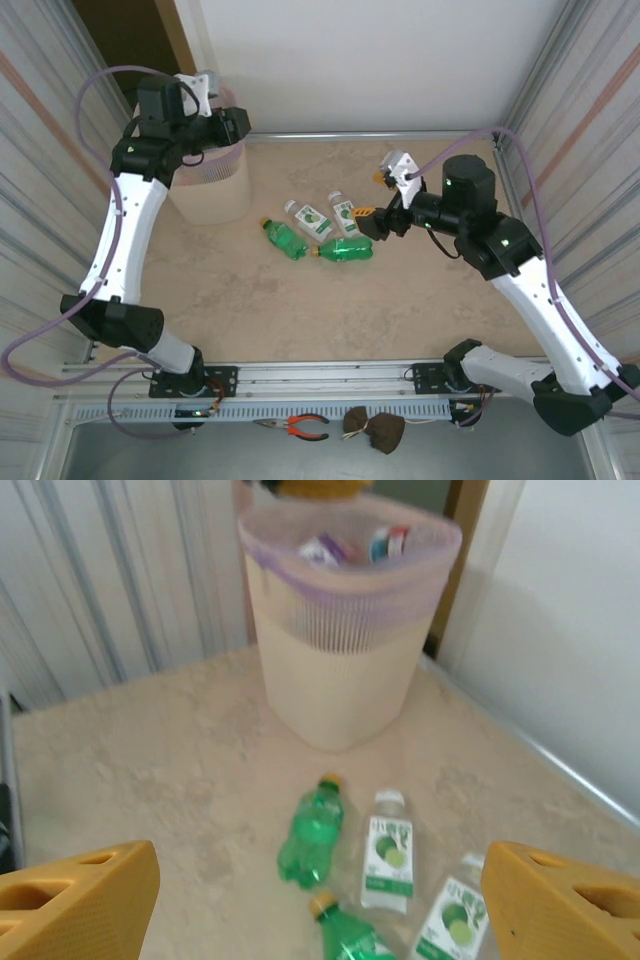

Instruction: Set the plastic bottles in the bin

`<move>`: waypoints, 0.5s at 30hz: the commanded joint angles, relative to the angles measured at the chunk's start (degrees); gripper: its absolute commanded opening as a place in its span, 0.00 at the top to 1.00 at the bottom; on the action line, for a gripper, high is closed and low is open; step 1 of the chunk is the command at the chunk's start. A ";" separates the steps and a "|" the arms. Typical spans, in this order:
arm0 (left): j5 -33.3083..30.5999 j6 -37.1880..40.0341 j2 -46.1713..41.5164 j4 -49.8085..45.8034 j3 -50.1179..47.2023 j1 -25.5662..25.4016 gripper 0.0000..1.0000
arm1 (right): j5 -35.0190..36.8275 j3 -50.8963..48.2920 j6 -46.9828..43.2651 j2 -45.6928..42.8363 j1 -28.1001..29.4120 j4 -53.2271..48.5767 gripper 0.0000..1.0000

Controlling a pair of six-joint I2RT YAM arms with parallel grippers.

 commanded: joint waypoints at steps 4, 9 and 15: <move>-1.94 3.03 -4.85 -3.54 -8.62 -3.03 0.62 | -1.89 -1.07 -14.29 6.42 -0.94 -9.62 0.18; -1.99 -1.17 -8.80 -1.51 -18.00 -4.01 0.62 | 1.92 -1.66 -17.77 13.49 -0.55 -9.44 0.20; -3.24 -6.79 -14.72 2.37 -28.61 -4.24 0.63 | 4.83 -2.16 -10.34 23.12 2.61 -1.71 0.19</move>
